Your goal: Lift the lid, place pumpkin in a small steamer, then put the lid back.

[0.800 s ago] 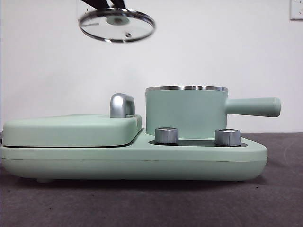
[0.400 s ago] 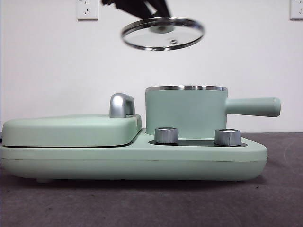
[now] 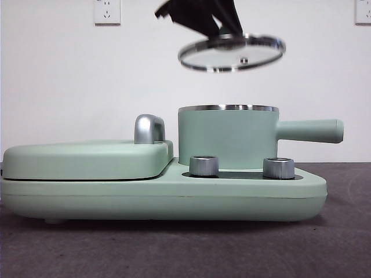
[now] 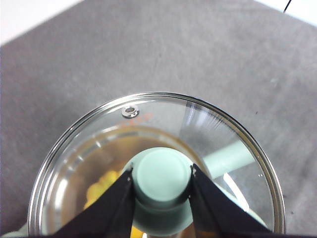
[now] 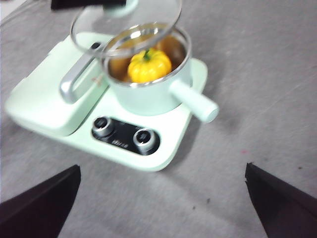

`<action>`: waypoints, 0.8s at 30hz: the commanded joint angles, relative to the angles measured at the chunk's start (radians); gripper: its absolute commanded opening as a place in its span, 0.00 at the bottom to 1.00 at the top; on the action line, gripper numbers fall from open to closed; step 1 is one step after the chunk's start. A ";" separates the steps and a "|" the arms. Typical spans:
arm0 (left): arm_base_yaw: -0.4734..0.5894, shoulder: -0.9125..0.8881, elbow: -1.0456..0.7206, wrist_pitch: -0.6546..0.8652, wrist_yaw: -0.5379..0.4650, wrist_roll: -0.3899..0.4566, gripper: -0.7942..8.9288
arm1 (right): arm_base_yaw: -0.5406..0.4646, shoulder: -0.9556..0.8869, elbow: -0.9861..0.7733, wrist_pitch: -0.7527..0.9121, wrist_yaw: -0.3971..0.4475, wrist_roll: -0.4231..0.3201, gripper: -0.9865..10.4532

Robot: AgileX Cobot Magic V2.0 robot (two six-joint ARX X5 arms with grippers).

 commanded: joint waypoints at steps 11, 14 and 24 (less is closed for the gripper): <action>0.003 0.082 0.019 0.076 -0.009 0.029 0.10 | 0.006 -0.017 0.005 0.040 0.079 0.020 0.56; 0.017 0.116 0.019 0.071 -0.009 0.028 0.10 | 0.006 -0.017 0.005 0.039 0.079 0.035 0.56; 0.031 0.124 0.018 0.068 0.011 0.033 0.10 | 0.006 -0.017 0.005 0.039 0.079 0.038 0.56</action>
